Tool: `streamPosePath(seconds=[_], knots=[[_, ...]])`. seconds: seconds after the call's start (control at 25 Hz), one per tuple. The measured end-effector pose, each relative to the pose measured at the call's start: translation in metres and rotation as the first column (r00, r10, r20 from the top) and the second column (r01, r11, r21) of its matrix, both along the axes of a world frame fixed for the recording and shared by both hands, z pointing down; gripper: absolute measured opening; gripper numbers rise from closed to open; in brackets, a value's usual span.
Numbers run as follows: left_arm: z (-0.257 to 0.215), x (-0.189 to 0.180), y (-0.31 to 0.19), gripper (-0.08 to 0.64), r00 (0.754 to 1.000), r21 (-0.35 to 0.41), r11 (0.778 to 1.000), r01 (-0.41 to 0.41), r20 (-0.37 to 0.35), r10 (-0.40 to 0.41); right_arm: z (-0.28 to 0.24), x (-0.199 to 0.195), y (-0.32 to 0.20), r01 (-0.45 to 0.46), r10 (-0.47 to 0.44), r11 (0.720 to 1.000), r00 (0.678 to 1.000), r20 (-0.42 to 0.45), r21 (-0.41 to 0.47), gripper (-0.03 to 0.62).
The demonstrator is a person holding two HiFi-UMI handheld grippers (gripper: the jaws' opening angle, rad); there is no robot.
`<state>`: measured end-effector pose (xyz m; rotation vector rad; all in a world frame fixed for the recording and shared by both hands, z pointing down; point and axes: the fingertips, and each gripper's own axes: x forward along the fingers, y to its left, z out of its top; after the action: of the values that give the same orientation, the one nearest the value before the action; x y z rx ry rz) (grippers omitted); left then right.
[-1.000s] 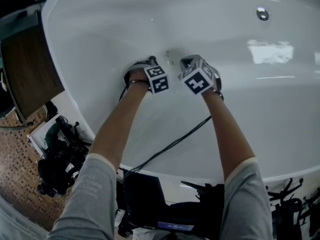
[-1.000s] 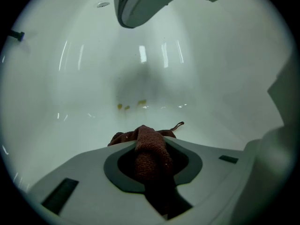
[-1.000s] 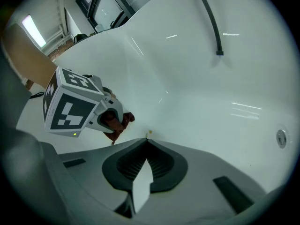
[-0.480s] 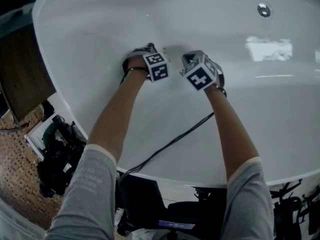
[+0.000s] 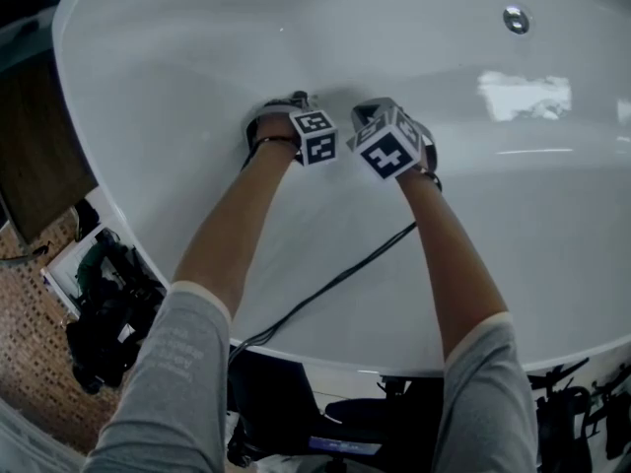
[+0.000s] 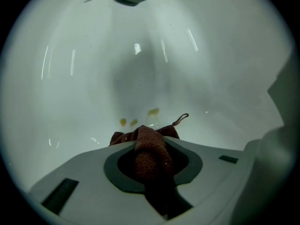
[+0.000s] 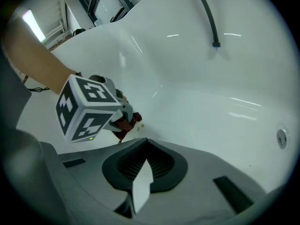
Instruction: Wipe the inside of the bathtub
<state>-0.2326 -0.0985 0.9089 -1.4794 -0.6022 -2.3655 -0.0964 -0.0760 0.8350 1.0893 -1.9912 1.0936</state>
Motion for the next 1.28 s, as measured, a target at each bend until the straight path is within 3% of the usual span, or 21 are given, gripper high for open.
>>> streamPosePath(seconds=[0.16,0.36,0.48,0.68,0.8,0.92,1.08,1.16,1.28], knots=[[0.018,0.019,-0.034,0.1,1.0,0.051,0.998,-0.027,-0.001,0.027,0.012,0.004,0.004,-0.012,0.011,1.0,1.0,-0.015,-0.015,0.008],[0.031,0.038,-0.032,0.098,0.997,0.025,1.0,0.0,-0.079,0.002,0.009,0.017,0.003,-0.035,0.035,0.999,0.999,-0.036,-0.008,0.008],[0.031,0.039,-0.012,0.098,0.994,-0.009,0.999,0.032,-0.107,-0.033,0.02,0.024,0.014,-0.064,0.062,0.997,0.997,-0.038,-0.049,0.008],[0.031,0.026,0.062,0.098,0.994,-0.115,0.993,0.034,-0.095,-0.045,0.026,0.029,0.019,-0.081,0.078,0.994,0.996,-0.047,-0.067,0.008],[0.034,0.024,0.078,0.098,0.992,-0.12,0.992,0.035,-0.117,-0.049,0.028,0.036,0.02,-0.104,0.099,0.992,0.993,-0.061,-0.076,0.008],[0.037,0.038,0.051,0.095,0.985,-0.071,0.996,0.06,-0.159,-0.071,0.028,0.048,0.018,-0.127,0.121,0.99,0.989,-0.086,-0.067,0.008],[0.038,0.084,-0.025,0.097,0.953,0.05,0.996,0.079,-0.297,-0.061,0.031,0.061,0.015,-0.18,0.173,0.982,0.978,-0.117,-0.049,0.008],[0.036,0.1,-0.044,0.098,0.943,0.063,0.995,0.084,-0.326,-0.059,0.033,0.069,0.017,-0.201,0.194,0.979,0.971,-0.139,-0.038,0.008],[0.034,0.106,-0.036,0.095,0.941,0.038,0.995,0.094,-0.33,-0.076,0.038,0.078,0.026,-0.221,0.211,0.974,0.966,-0.149,-0.054,0.008]])
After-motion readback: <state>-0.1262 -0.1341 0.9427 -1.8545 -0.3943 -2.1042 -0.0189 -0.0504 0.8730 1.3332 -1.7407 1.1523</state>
